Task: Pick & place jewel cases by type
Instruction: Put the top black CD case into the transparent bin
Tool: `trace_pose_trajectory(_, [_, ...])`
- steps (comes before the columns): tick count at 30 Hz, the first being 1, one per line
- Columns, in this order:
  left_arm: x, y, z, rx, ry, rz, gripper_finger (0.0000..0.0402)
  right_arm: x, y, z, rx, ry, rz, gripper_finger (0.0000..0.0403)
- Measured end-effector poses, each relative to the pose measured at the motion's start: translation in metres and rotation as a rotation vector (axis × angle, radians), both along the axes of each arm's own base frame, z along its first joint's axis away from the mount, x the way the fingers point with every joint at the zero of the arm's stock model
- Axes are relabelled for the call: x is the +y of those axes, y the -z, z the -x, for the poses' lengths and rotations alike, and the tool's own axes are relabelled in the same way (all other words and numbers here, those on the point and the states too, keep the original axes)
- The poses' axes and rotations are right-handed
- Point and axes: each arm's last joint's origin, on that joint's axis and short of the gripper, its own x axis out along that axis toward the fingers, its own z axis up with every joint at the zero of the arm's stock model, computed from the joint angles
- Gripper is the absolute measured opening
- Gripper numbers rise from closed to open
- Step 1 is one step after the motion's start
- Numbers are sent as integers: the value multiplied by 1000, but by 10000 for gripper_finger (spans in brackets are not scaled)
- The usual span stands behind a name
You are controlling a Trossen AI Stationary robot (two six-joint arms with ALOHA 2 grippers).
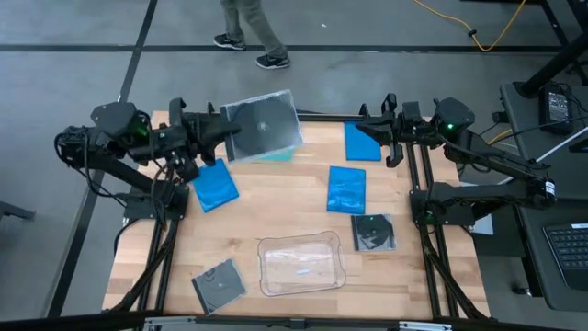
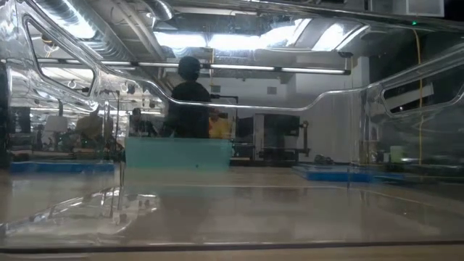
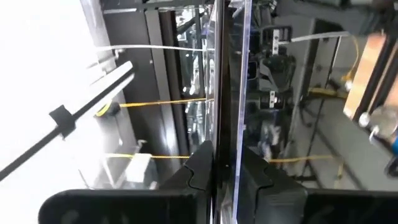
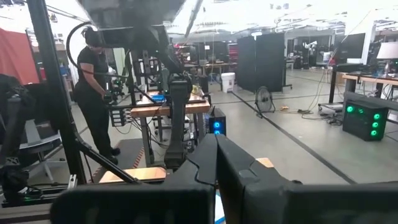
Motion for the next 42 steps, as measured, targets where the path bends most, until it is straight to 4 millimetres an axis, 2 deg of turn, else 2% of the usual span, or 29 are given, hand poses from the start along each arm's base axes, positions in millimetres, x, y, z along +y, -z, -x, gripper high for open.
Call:
trace_pose_trajectory(11, [-26, 7, -10, 115, -32, -305, 22, 0, 2, 0, 16, 0, -9, 7])
trace_pose_trajectory(17, [-38, 11, -14, 135, -11, -327, 22, 0, 2, 0, 15, 0, -9, 7])
trace_pose_trajectory(31, [-40, 11, -13, 91, 6, -116, 22, 0, 2, 0, 15, 0, -9, 7])
trace_pose_trajectory(42, [-36, 9, -11, -9, 107, 331, 22, 0, 3, 0, 24, -6, -65, 7])
